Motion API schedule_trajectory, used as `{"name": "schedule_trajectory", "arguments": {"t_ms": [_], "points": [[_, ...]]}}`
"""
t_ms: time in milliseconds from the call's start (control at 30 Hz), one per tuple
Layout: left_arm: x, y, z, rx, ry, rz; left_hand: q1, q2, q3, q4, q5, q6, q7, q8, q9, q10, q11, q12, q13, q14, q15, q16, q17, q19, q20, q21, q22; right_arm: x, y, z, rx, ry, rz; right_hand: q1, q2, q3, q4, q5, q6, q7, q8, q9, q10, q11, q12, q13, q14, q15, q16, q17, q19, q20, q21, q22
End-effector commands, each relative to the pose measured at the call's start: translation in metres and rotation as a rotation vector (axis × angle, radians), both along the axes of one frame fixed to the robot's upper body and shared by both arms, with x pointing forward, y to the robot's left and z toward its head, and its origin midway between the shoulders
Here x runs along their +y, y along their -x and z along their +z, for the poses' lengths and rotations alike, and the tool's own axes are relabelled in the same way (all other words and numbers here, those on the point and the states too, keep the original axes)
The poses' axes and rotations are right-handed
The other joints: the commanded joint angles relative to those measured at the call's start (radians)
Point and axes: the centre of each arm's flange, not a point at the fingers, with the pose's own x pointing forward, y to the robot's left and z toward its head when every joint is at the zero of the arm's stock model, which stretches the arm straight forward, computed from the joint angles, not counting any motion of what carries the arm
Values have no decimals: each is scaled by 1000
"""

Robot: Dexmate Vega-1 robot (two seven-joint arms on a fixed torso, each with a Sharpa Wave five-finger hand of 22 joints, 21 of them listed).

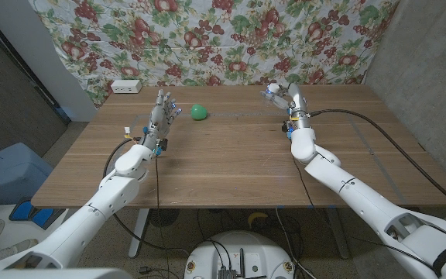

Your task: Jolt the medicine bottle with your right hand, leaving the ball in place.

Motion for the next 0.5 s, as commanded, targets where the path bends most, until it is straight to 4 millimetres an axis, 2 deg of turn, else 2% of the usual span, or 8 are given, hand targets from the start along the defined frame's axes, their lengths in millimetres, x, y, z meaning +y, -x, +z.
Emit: {"name": "schedule_trajectory", "arguments": {"t_ms": [33, 500], "points": [[-2, -1, 1, 2, -2, 3, -2, 74, -1, 7, 7, -43, -9, 3, 6, -40, -1, 7, 4, -164, -207, 6, 3, 7, -63, 7, 3, -2, 0, 1, -16, 47, -42, 282, 268, -2, 3, 5, 5, 0, -3, 2, 4, -1, -5, 3, 138, -129, -4, 1, -7, -165, 7, -1], [-3, -1, 0, 5, 1, 4, -2, 74, -1, 7, 7, -43, -9, 3, 6, -40, -1, 7, 4, -164, -207, 6, 3, 7, -63, 7, 3, 4, 2, 1, -26, 138, -110, 284, 267, -2, 2, 4, 7, -3, -5, 2, 6, 2, -12, 3, 137, -130, -12, 1, -13, -164, 15, -2]]}}
